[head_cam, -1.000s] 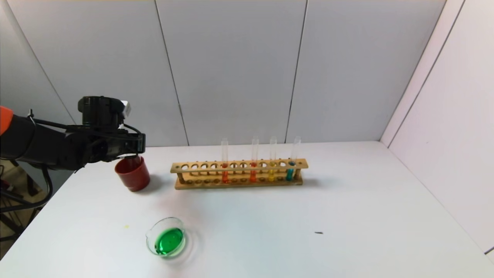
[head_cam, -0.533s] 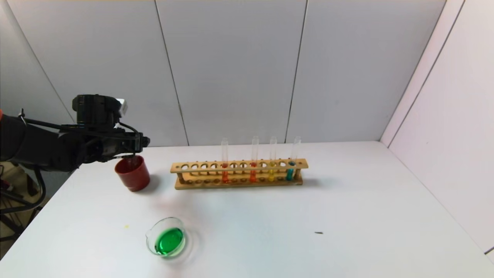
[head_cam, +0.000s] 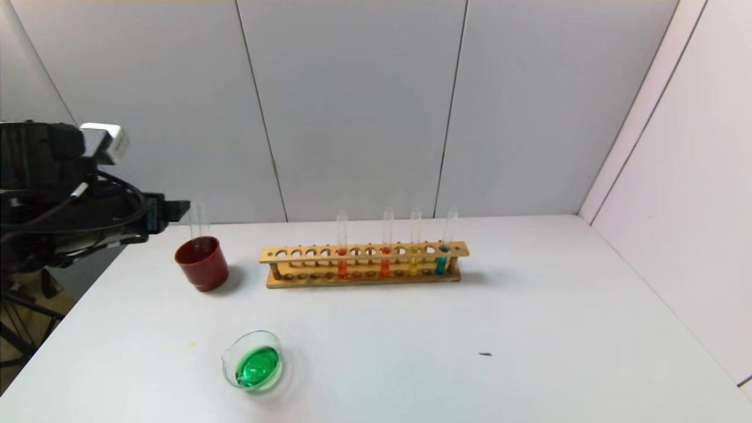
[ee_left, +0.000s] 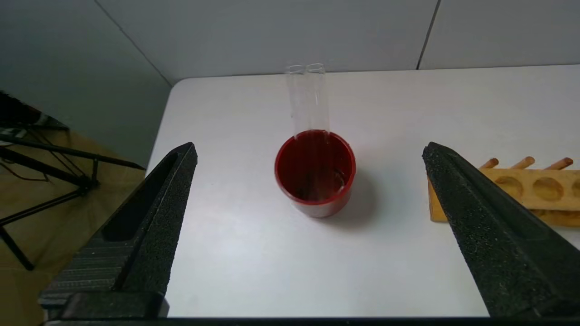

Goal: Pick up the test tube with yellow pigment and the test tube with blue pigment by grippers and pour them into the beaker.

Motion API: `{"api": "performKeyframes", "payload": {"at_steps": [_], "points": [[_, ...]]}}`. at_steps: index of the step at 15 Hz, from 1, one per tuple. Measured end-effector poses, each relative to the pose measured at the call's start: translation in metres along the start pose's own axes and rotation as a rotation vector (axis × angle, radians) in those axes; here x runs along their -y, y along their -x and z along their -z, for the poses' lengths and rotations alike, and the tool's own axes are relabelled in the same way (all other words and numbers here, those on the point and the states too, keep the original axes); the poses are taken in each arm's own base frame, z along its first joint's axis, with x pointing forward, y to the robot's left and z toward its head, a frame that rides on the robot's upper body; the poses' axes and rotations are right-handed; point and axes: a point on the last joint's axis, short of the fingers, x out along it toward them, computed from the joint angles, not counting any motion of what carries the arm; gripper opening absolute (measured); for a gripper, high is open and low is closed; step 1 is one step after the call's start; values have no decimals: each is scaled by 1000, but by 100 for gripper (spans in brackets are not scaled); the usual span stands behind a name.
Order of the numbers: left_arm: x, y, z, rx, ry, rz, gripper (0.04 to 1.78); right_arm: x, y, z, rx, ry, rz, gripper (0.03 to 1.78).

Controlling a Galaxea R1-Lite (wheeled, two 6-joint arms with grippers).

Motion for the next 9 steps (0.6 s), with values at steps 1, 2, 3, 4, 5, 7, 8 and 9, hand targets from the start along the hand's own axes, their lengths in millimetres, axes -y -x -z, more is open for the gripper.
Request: {"api": "performKeyframes", "payload": {"at_steps": [1, 2, 3, 4, 5, 7, 8, 9], "points": [[-7, 20, -1, 22, -2, -10, 175, 0, 0, 0, 0, 0, 0, 174], [-13, 40, 0, 40, -1, -21, 175, 0, 0, 0, 0, 0, 0, 174], [-20, 63, 3, 58, 1, -31, 175, 0, 0, 0, 0, 0, 0, 174], [-25, 86, 7, 78, 4, -34, 175, 0, 0, 0, 0, 0, 0, 174], [-29, 108, 11, 97, 6, -35, 175, 0, 0, 0, 0, 0, 0, 174], [-35, 155, 26, 132, 10, -32, 175, 0, 0, 0, 0, 0, 1, 174], [-37, 176, 35, 146, 12, -31, 175, 0, 0, 0, 0, 0, 1, 174], [-39, 197, 46, 157, 13, -29, 175, 0, 0, 0, 0, 0, 1, 174]]}}
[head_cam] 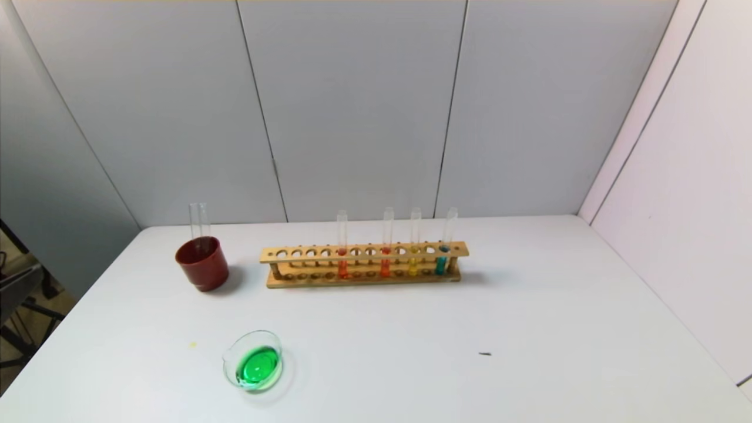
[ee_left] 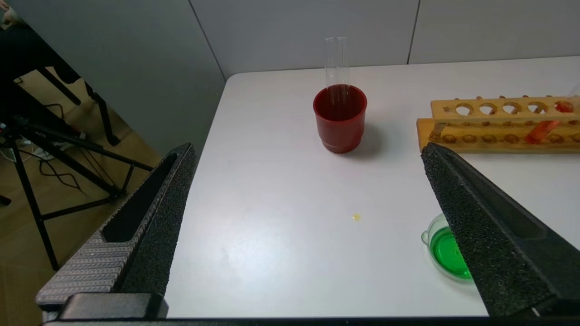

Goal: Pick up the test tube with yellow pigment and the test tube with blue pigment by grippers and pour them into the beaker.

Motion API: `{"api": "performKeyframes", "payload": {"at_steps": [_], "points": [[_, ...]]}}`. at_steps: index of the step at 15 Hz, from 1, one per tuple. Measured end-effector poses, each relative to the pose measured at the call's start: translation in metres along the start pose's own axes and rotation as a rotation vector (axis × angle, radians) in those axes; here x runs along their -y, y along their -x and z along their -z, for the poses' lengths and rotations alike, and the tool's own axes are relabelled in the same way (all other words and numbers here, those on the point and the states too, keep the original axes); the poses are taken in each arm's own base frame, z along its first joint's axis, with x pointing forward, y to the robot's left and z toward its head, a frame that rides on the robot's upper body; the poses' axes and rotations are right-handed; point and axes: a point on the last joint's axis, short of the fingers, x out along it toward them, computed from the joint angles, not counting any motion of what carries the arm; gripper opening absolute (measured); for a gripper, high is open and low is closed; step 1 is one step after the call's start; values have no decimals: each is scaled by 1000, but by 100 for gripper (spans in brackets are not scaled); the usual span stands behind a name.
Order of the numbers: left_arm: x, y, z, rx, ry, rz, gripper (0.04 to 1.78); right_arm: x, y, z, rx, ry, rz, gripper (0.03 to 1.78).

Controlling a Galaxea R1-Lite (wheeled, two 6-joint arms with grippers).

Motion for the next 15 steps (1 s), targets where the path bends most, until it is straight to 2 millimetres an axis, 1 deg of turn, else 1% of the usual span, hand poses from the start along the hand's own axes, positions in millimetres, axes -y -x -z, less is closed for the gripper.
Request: {"api": "performKeyframes", "payload": {"at_steps": [2, 4, 6, 7, 9, 12, 13, 15], "points": [[-3, 38, 18, 24, 2, 18, 175, 0, 0, 0, 0, 0, 0, 174], [-6, 73, 42, 53, 4, 46, 175, 0, 0, 0, 0, 0, -1, 174], [-7, 98, 72, 62, 2, 74, 175, 0, 0, 0, 0, 0, -1, 174], [-7, 104, 91, 58, 0, 92, 175, 0, 0, 0, 0, 0, -1, 174], [-4, 101, 122, 43, 6, 116, 175, 0, 0, 0, 0, 0, 0, 174], [4, 77, 156, 100, 1, 127, 175, 0, 0, 0, 0, 0, -1, 174], [7, 71, 162, 150, 0, 138, 175, 0, 0, 0, 0, 0, -1, 174], [9, 66, 164, 245, 11, 164, 175, 0, 0, 0, 0, 0, 0, 174]]}}
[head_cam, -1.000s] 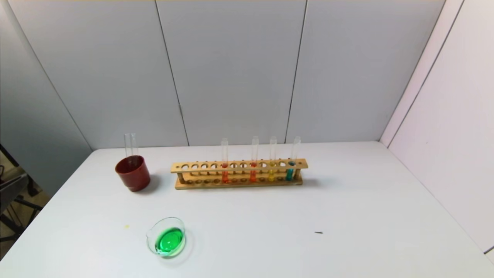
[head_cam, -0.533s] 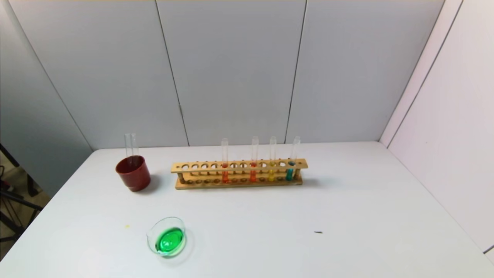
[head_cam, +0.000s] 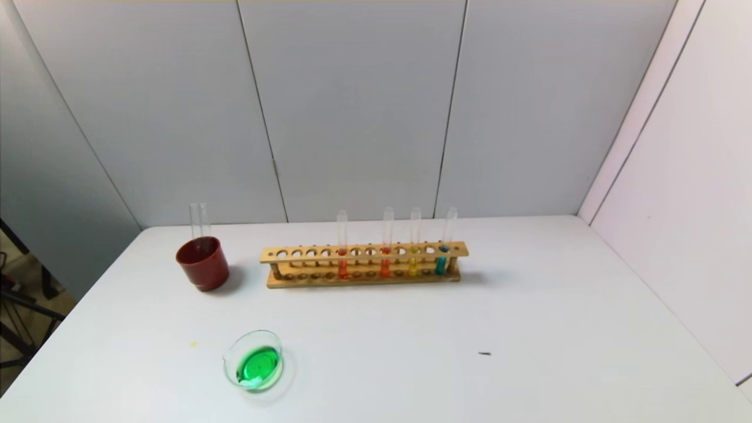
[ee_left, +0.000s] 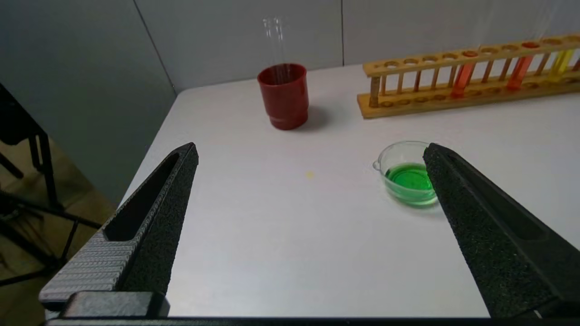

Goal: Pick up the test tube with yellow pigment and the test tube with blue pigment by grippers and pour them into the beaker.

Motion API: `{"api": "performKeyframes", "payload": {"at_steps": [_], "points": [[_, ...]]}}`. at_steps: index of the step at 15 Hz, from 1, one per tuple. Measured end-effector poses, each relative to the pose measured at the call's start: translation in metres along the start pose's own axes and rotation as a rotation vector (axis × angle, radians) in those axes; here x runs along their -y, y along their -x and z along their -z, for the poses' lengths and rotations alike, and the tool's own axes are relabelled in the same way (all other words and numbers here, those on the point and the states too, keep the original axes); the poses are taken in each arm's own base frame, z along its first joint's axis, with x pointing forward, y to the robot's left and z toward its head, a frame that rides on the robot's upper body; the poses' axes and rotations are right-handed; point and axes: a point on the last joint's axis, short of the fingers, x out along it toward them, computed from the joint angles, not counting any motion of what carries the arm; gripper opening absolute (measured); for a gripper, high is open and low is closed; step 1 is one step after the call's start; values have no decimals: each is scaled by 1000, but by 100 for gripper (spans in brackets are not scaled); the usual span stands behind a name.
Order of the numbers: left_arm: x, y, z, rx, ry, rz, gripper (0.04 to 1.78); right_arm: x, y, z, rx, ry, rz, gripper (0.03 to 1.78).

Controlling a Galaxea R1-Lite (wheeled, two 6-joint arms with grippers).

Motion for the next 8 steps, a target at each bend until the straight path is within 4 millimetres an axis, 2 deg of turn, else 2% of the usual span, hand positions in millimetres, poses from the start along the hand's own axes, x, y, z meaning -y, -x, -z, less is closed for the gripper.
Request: {"api": "performKeyframes", "payload": {"at_steps": [3, 8], "points": [[2, -1, 12, -82, 47, 32, 175, 0, 0, 0, 0, 0, 0, 174], [2, -1, 12, -78, 114, 16, 175, 0, 0, 0, 0, 0, 0, 174]]}}
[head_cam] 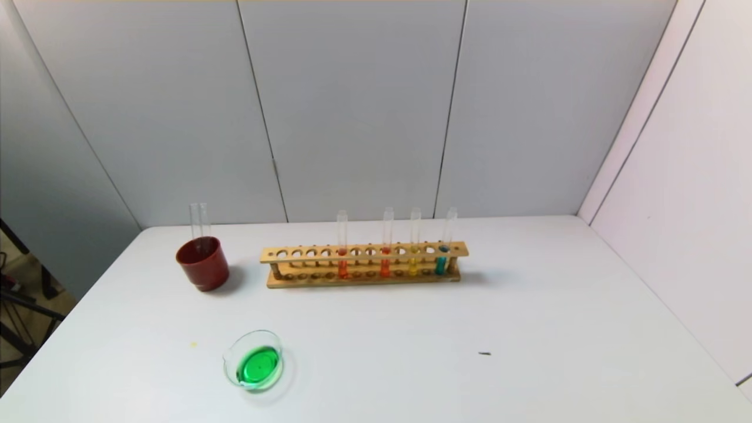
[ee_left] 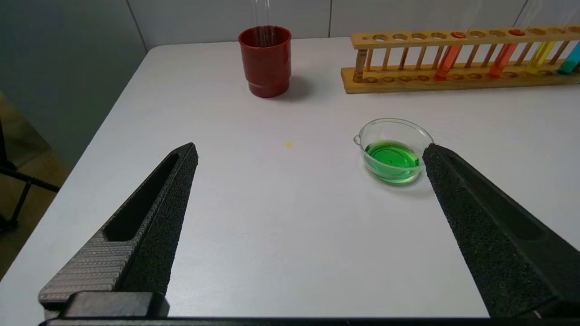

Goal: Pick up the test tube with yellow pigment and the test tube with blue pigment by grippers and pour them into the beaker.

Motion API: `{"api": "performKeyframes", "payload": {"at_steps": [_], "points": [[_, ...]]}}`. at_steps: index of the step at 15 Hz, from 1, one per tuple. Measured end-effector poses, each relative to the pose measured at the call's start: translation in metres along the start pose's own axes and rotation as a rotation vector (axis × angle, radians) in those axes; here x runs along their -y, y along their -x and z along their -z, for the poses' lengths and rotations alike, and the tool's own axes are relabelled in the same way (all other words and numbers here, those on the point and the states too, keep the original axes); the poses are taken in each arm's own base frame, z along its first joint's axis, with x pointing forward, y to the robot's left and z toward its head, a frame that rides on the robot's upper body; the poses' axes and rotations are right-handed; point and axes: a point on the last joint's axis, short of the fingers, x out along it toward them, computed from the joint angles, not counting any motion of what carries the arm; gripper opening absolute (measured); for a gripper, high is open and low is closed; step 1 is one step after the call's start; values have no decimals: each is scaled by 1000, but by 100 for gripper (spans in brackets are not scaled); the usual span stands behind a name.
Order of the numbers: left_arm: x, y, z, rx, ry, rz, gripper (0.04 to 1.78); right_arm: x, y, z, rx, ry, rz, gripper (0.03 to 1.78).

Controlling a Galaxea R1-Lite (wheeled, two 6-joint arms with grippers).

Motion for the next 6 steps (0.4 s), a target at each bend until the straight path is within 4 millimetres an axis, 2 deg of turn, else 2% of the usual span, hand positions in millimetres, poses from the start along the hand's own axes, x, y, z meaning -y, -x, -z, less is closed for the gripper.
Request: {"api": "performKeyframes", "payload": {"at_steps": [6], "points": [[0, 0, 0, 0, 2, -1, 175, 0, 0, 0, 0, 0, 0, 174]]}}
